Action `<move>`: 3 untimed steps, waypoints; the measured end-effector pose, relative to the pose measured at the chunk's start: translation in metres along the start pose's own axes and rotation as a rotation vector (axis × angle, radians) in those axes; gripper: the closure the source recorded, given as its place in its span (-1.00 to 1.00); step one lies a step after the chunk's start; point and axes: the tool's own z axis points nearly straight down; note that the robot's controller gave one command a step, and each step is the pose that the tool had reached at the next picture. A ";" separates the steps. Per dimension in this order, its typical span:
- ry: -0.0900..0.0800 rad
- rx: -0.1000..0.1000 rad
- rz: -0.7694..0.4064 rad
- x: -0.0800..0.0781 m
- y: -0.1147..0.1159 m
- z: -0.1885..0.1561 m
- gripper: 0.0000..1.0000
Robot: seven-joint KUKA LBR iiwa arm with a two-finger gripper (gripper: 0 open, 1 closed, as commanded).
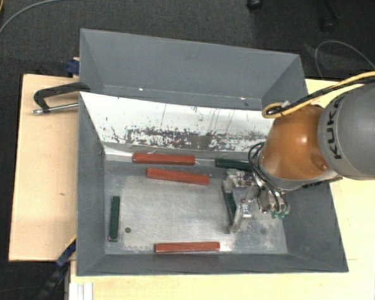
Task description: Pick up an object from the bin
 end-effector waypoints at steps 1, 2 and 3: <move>-0.006 -0.003 -0.002 -0.002 0.003 -0.002 1.00; -0.007 0.002 -0.014 0.031 -0.056 -0.182 1.00; 0.006 -0.004 -0.181 0.033 0.017 -0.166 1.00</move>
Offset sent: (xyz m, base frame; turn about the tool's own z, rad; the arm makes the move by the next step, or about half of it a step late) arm 0.0000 0.0000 0.0000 0.0000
